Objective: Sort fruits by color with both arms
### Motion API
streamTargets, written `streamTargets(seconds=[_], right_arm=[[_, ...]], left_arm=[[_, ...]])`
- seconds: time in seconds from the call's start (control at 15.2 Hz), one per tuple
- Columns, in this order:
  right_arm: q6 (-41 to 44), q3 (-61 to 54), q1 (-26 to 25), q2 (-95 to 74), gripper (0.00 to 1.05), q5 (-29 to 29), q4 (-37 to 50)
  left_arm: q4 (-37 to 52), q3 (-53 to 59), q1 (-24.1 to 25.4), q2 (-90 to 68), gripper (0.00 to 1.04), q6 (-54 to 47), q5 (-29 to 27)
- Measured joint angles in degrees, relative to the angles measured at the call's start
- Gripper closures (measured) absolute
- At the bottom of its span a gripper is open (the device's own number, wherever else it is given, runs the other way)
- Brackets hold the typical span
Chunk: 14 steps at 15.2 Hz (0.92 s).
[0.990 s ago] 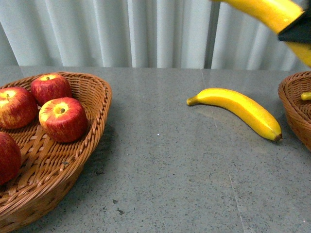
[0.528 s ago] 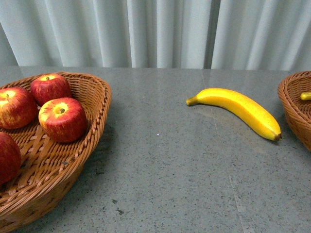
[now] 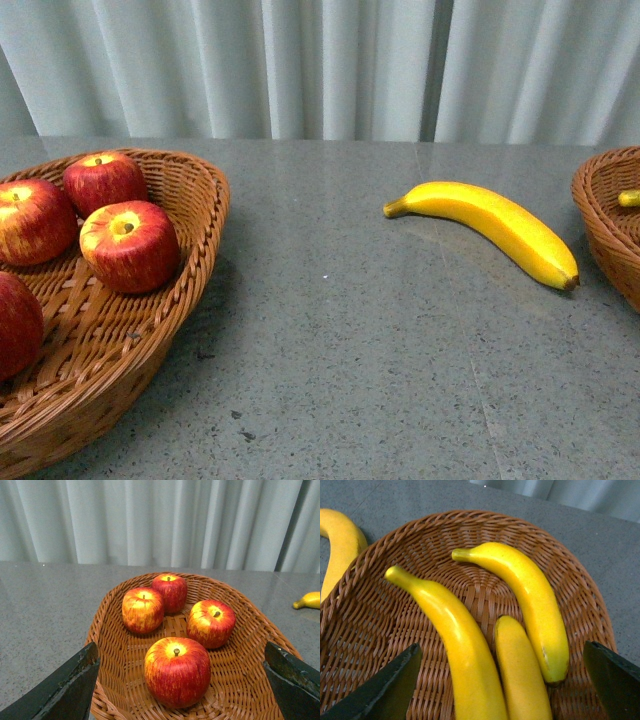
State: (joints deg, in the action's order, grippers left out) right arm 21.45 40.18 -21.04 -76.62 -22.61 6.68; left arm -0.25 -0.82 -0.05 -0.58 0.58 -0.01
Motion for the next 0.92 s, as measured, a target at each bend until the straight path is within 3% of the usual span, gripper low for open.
streamTargets(seconds=[0.13, 0.26, 0.4, 0.59, 0.73, 0.92], right_arm=[[-2.4, 2.6, 2.38, 1.95, 0.07, 0.15, -1.38], [-4.46, 6.91, 8.0, 2.89, 0.07, 1.77, -2.58], [-5.77, 13.6, 20.02, -0.63, 0.07, 6.16, -4.9], [-7.23, 24.5, 32.46, -13.62, 0.07, 10.88, -7.23], [-6.84, 31.8, 35.82, -22.03, 0.07, 12.35, -10.29], [-6.93, 39.23, 36.98, -30.58, 0.07, 13.4, -14.12]], left_arm=[[0.02, 0.0, 0.0, 0.0, 0.07, 0.0, 0.0], [0.0, 0.0, 0.0, 0.0, 0.07, 0.0, 0.0], [0.02, 0.0, 0.0, 0.0, 0.07, 0.0, 0.0], [0.02, 0.0, 0.0, 0.0, 0.07, 0.0, 0.0], [0.02, 0.0, 0.0, 0.0, 0.07, 0.0, 0.0], [0.02, 0.0, 0.0, 0.0, 0.07, 0.0, 0.0]])
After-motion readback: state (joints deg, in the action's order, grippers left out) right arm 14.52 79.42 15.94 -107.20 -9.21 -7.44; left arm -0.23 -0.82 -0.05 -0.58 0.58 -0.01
